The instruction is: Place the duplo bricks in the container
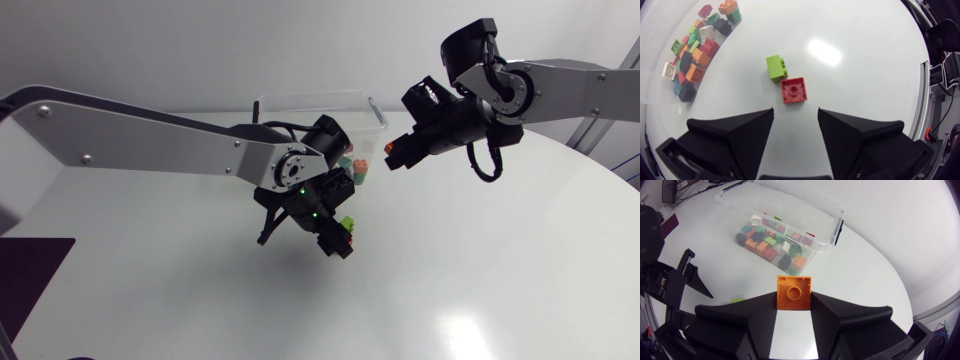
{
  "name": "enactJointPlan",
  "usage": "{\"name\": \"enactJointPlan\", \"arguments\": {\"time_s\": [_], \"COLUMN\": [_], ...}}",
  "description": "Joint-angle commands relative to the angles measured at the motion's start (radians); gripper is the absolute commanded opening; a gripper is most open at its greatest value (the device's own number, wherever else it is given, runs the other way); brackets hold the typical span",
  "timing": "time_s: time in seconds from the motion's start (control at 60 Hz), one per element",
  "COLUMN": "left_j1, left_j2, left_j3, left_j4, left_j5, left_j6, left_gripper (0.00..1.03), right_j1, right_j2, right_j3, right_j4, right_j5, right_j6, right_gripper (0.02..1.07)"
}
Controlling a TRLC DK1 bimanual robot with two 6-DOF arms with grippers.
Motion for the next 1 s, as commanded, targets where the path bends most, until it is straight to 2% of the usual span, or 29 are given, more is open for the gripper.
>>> {"name": "enactJointPlan", "arguments": {"time_s": [0.0, 0.3, 0.417, 0.45, 0.7, 0.717, 0.983], "left_j1": [0.001, 0.002, 0.005, 0.005, 0.001, 0.001, 0.001], "left_j2": [0.079, 0.188, 0.202, 0.205, 0.216, 0.213, 0.113], "left_j3": [0.031, 0.124, 0.132, 0.131, 0.126, 0.123, 0.042], "left_j4": [-0.001, 0.004, 0.022, 0.033, 0.035, 0.036, 0.036], "left_j5": [0.006, 0.003, 0.001, -0.004, -0.004, -0.002, 0.000], "left_j6": [-0.026, -0.069, -0.081, -0.084, -0.076, -0.076, -0.023], "left_gripper": [0.82, 0.80, 0.56, 0.41, 0.35, 0.31, 0.31], "right_j1": [-0.009, -0.021, -0.019, -0.018, -0.007, -0.006, -0.001], "right_j2": [-0.008, -0.040, -0.034, -0.028, 0.038, 0.043, 0.156], "right_j3": [-0.018, -0.043, -0.017, 0.000, 0.134, 0.140, 0.256], "right_j4": [-0.008, -0.007, -0.004, -0.004, 0.018, 0.024, 0.141], "right_j5": [-0.004, -0.015, -0.016, -0.018, -0.042, -0.045, -0.078], "right_j6": [0.028, 0.025, 0.031, 0.034, 0.071, 0.075, 0.097], "right_gripper": [0.34, 0.34, 0.34, 0.34, 0.34, 0.34, 0.35]}}
